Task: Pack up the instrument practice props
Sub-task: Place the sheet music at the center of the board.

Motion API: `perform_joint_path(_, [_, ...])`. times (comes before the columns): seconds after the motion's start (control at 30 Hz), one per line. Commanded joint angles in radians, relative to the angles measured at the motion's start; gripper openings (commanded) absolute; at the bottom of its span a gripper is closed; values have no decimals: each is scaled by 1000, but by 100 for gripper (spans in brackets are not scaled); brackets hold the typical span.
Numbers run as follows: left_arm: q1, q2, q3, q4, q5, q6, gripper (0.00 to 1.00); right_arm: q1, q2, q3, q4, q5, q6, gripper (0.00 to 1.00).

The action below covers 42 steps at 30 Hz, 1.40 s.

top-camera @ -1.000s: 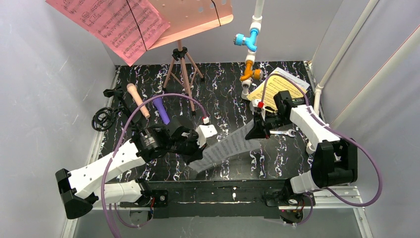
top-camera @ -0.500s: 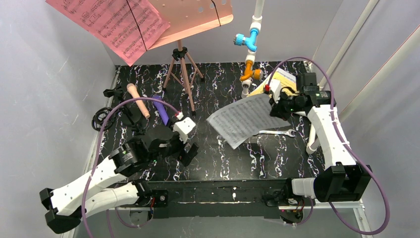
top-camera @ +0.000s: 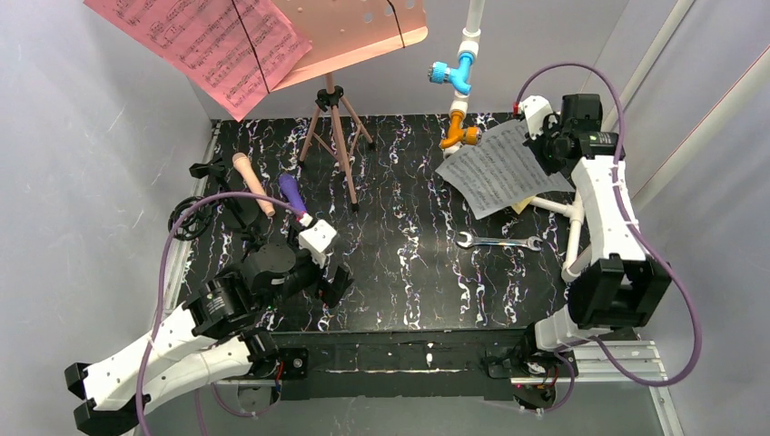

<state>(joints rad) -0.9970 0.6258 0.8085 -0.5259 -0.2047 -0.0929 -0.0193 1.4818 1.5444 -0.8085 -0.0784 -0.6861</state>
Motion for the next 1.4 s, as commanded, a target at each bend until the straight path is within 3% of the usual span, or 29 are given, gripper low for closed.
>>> perform_joint_path(0.0, [-2,-64,-21,6,-24,-37,100,1,66,56,140,173,93,1])
perform_joint_path(0.3, [-2,-113,-37,6,-35,-52,100,103,71,-79,419,397,146,1])
perform_joint_path(0.47, [-2,-119,-37,3,-29,-66,100,140,170,-129,619,598,176,2])
perform_joint_path(0.7, [-2,-138,-34,-2,-14,-78,100,153,314,-130,735,720,217,5])
perform_joint_path(0.83, [-2,-149,-35,-3,-11,-82,100,156,364,-121,749,735,219,12])
perform_joint_path(1.03, [-2,-199,-50,48,48,-100,100,156,391,-119,720,720,259,34])
perform_joint_path(1.13, [-3,-241,-68,83,58,-118,100,156,358,-145,713,684,289,58])
perform_joint_path(1.17, [-2,-258,-72,91,49,-126,100,155,314,-178,693,637,324,74])
perform_joint_path(1.37, [-2,-222,-53,75,47,-124,100,154,213,-239,670,552,377,84])
